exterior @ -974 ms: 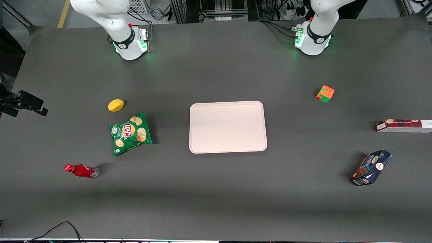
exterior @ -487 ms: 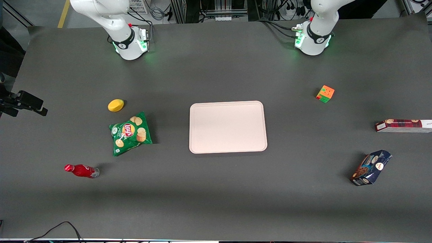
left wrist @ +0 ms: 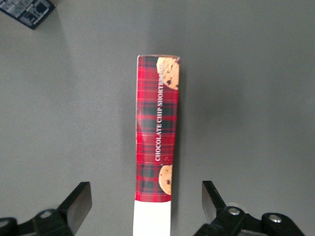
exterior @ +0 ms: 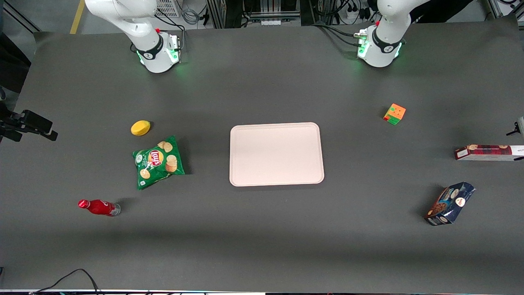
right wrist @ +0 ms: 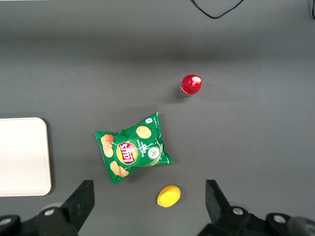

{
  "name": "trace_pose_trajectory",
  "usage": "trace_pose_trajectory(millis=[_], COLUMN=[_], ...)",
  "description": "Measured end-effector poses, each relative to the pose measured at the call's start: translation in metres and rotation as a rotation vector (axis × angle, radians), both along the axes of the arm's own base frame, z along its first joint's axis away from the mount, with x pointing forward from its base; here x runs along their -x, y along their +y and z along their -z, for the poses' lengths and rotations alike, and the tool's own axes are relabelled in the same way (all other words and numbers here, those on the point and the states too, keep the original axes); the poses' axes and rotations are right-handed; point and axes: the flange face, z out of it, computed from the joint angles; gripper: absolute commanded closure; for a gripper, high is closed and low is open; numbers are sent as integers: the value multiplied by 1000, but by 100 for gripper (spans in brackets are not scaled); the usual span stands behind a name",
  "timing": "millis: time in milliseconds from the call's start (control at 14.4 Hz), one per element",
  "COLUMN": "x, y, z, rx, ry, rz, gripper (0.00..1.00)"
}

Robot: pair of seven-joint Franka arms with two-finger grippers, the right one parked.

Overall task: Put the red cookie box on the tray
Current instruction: 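Lower the left gripper and close it on the box end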

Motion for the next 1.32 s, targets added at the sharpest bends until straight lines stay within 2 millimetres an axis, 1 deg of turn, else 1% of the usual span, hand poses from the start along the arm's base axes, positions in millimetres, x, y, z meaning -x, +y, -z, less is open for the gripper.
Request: trace_pose_trajectory(millis=[278, 626, 904, 1322], x=[-3, -3, 12, 32], y=[3, 5, 10, 15], z=[18, 31, 55, 74], rx=[-13, -16, 6, 11], ry=[-14, -16, 15, 21], rz=[19, 53, 70, 62], gripper=[0, 0, 0, 0])
